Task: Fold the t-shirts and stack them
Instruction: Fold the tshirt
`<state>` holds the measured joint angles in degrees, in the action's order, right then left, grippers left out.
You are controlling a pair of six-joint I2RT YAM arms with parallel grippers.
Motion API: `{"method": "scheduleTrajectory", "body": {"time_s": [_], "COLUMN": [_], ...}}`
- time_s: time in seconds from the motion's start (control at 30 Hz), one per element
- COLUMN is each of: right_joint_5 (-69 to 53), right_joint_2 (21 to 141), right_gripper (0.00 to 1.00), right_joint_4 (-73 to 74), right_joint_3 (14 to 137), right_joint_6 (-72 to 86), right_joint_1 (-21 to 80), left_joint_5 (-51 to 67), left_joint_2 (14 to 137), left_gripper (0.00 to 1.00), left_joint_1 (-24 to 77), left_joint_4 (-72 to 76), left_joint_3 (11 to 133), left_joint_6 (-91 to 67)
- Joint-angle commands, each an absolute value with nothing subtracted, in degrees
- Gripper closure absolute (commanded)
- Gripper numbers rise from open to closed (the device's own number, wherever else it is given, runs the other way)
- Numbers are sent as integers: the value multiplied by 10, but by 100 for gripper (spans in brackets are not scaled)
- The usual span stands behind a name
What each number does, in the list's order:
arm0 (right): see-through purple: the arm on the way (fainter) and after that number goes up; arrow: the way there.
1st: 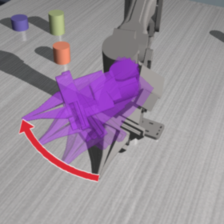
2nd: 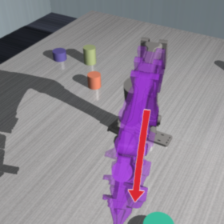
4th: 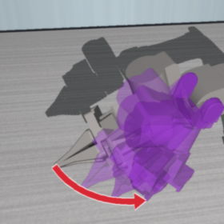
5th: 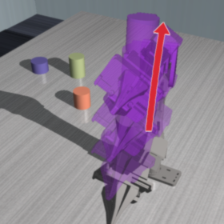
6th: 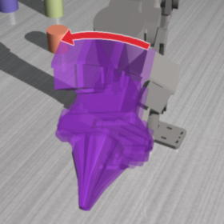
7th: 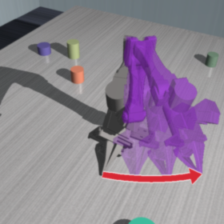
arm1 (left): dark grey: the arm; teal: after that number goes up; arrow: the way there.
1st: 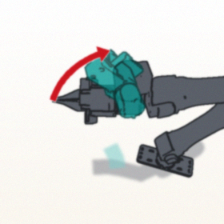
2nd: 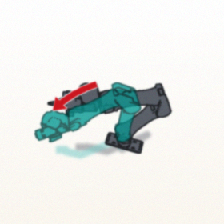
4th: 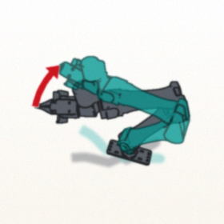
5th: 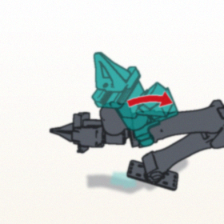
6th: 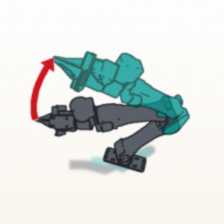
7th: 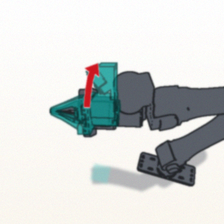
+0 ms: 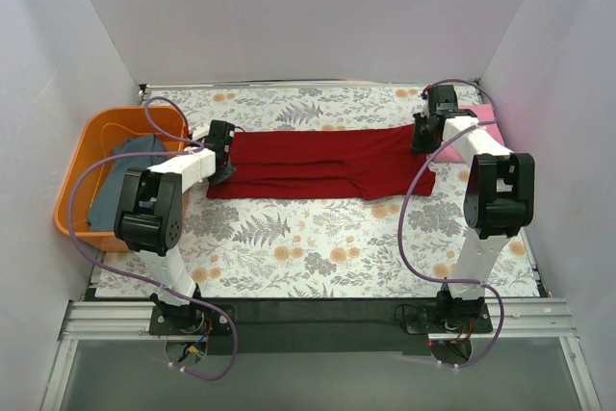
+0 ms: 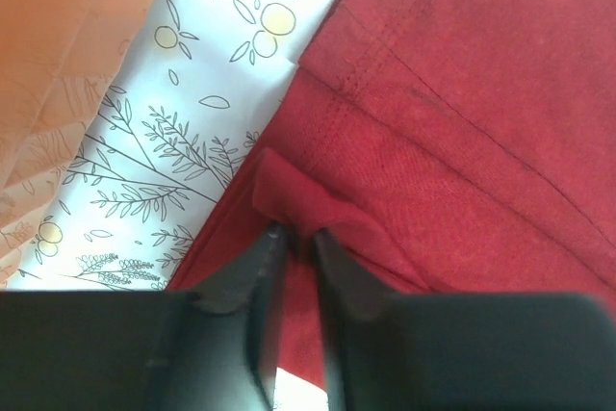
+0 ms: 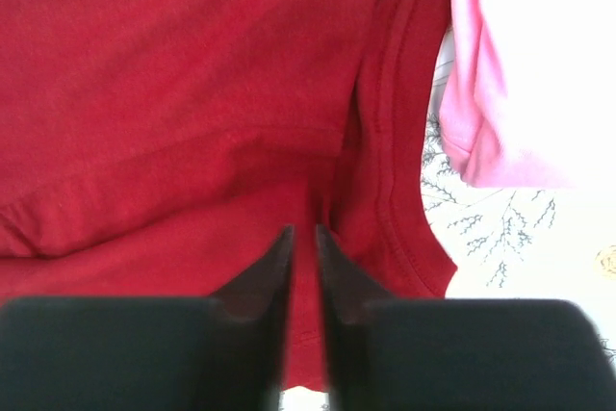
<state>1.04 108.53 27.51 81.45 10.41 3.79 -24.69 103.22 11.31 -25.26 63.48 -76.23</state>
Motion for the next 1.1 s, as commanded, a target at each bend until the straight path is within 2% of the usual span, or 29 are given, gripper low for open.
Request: {"method": "scheduleTrajectory", "body": {"time_s": [0.0,0.07,0.13,0.2,0.4,0.53,0.7,1.07], "right_joint_5": [4,4,4,11,22,-16,-82,-119], "right_joint_2": [1083,1070,1057,1035,948,900,860,896], "right_gripper": [76,64,59,58,58,59,61,71], "right_joint_4": [247,247,247,247,244,216,157,128], "right_joint_3": [845,844,839,832,731,639,542,519], "right_joint_6": [95,93,94,92,121,148,149,62], "right_joint_1": [33,33,33,33,11,-16,-54,-73], "left_joint_5": [-273,-267,-259,-237,-164,-120,-103,-120], "left_joint_2": [1027,1014,1004,984,907,868,881,938], "left_gripper": [79,73,69,62,50,48,49,55], "left_joint_1": [97,97,98,98,98,101,107,109], "left_joint_4": [-255,-256,-258,-261,-282,-279,-266,-238], "left_joint_3": [655,658,664,672,643,594,570,552], "left_joint_6": [-765,-761,-758,-747,-742,-745,-740,-727]}}
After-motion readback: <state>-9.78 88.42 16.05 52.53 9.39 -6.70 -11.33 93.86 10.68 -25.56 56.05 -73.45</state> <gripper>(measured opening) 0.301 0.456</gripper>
